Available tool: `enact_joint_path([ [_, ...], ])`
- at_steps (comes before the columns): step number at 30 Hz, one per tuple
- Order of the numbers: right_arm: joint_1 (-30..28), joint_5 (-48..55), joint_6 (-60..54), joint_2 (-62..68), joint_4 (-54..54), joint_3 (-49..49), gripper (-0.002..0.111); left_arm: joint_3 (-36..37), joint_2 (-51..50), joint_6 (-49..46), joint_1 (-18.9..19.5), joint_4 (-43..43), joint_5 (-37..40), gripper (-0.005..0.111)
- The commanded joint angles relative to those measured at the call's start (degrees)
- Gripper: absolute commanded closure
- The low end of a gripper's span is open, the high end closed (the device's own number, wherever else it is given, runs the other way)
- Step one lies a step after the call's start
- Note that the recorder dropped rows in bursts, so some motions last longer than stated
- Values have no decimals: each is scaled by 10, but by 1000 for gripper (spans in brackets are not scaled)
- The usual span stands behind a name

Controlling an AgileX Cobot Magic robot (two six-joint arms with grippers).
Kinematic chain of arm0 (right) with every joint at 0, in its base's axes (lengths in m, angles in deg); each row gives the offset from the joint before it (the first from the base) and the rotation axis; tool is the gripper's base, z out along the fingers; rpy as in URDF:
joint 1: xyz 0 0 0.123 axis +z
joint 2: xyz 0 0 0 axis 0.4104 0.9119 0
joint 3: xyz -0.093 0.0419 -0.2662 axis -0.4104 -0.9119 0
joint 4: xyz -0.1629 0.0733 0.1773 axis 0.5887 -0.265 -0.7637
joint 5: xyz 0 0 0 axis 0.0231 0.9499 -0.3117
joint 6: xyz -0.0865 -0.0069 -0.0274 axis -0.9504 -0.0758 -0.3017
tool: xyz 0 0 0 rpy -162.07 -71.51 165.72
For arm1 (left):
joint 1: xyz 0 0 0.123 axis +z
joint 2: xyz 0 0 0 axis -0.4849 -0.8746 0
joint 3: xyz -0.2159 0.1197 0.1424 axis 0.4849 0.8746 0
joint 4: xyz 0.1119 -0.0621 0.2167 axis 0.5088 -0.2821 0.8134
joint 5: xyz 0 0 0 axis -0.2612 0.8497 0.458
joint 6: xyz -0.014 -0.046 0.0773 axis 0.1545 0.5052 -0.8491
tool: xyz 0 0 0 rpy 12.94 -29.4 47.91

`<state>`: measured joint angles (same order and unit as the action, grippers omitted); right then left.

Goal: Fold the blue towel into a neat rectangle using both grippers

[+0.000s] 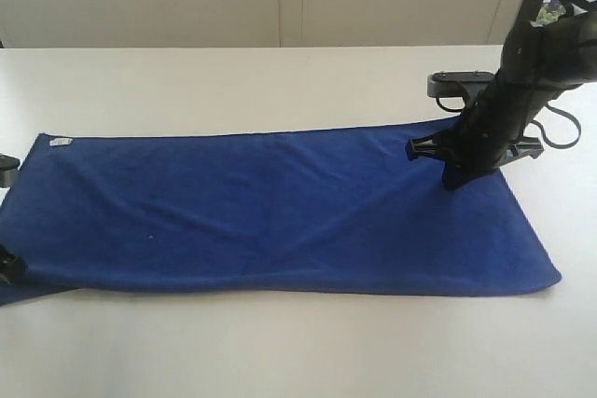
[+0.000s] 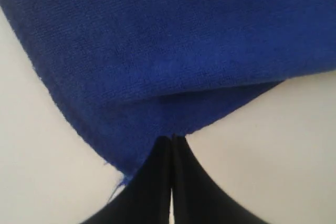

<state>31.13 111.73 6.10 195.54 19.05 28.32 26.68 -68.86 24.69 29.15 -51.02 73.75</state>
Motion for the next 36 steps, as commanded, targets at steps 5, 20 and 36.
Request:
enact_joint_path([
  [5, 1, -10, -7, 8, 3, -2, 108, 21, -19, -2, -3, -20, -65, 107],
  [20, 1, -16, -7, 8, 5, -2, 108, 32, -43, -122, -3, -16, 0, 107],
  [36, 1, -22, -7, 8, 14, -2, 108, 32, -66, -221, -3, 8, 29, 107],
])
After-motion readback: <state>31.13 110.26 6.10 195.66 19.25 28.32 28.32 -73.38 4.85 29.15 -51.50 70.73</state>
